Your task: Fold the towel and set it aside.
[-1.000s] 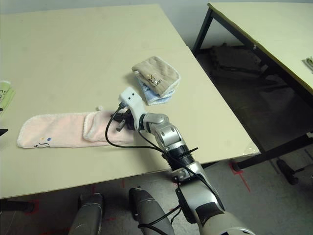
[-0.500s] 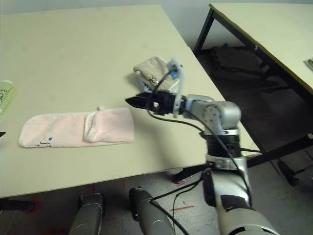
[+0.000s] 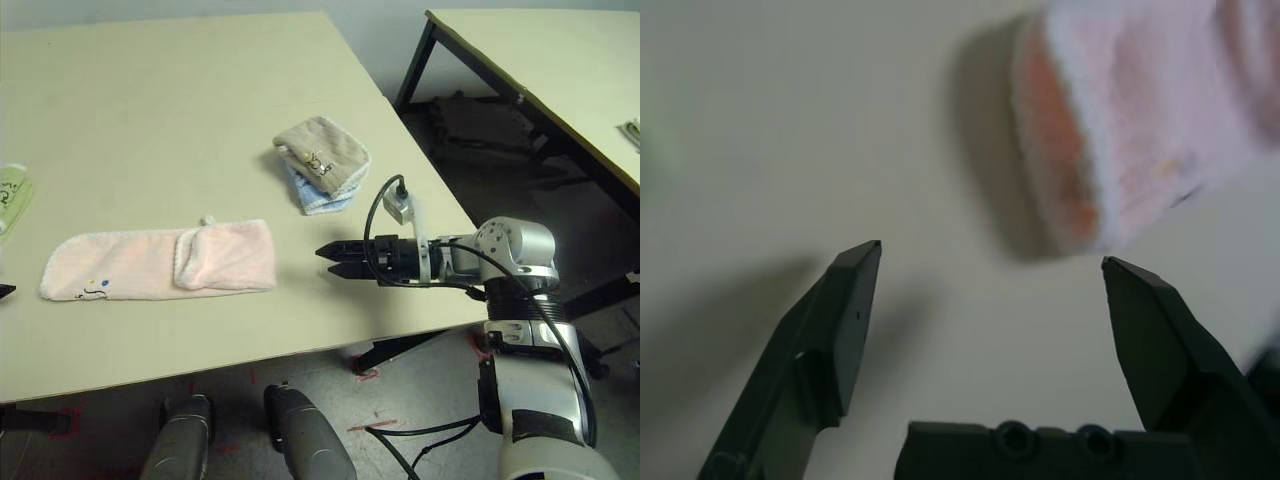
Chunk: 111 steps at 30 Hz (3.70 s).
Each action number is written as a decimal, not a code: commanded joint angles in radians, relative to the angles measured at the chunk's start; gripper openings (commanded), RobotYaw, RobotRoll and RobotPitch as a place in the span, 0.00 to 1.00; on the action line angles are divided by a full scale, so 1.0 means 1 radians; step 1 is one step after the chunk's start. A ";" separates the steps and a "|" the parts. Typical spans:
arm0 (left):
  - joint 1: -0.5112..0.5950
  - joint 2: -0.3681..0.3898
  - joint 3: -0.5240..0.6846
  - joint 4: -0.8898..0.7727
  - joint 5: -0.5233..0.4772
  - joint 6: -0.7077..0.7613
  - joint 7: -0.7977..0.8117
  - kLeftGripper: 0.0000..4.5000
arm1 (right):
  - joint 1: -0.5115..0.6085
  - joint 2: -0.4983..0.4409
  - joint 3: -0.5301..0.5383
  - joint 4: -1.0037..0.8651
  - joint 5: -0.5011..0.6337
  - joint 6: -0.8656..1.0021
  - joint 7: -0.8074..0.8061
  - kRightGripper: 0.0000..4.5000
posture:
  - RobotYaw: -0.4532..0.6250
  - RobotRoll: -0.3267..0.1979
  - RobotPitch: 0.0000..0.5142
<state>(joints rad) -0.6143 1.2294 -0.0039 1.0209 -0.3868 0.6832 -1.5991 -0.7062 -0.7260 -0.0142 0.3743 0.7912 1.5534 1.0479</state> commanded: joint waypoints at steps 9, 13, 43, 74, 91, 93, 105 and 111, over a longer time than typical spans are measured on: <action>-0.156 -0.117 0.009 0.073 0.042 0.282 0.011 1.00 | 0.045 -0.032 -0.010 -0.042 -0.001 -0.020 -0.004 0.99 | 0.34 0.62 0.37; -0.170 -0.141 -0.001 0.094 0.075 0.277 0.036 1.00 | 0.045 -0.029 -0.028 -0.037 -0.006 -0.027 -0.020 0.99 | 0.33 0.62 0.38; -0.265 -0.290 -0.172 0.044 0.114 0.391 -0.015 0.57 | 0.112 -0.001 -0.109 -0.097 0.008 -0.017 -0.104 1.00 | 0.31 0.62 0.40; 0.031 0.183 -0.368 -0.148 -0.270 0.312 -0.015 0.00 | 0.085 -0.010 -0.055 -0.047 -0.019 -0.072 -0.081 1.00 | 0.34 0.62 0.40; -0.056 0.004 -0.050 -0.816 -0.723 0.812 0.114 0.00 | 0.120 0.007 -0.049 -0.099 -0.010 -0.054 -0.092 1.00 | 0.33 0.62 0.42; -0.053 -0.054 -0.026 -0.846 -0.732 0.838 0.156 0.00 | 0.126 0.010 -0.061 -0.105 -0.007 -0.046 -0.099 1.00 | 0.33 0.62 0.42; -0.049 -0.318 0.097 -0.855 -0.688 0.841 0.423 0.00 | 0.191 0.025 -0.135 -0.177 0.020 -0.007 -0.151 1.00 | 0.30 0.62 0.42; -0.038 -0.399 0.150 -0.856 -0.645 0.863 0.592 0.00 | 0.202 0.036 -0.154 -0.198 0.029 0.007 -0.173 1.00 | 0.30 0.62 0.42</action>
<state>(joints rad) -0.6675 0.8384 0.1261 0.1706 -1.0542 1.5287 -1.0572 -0.5245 -0.6923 -0.1676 0.1915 0.8154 1.5440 0.8919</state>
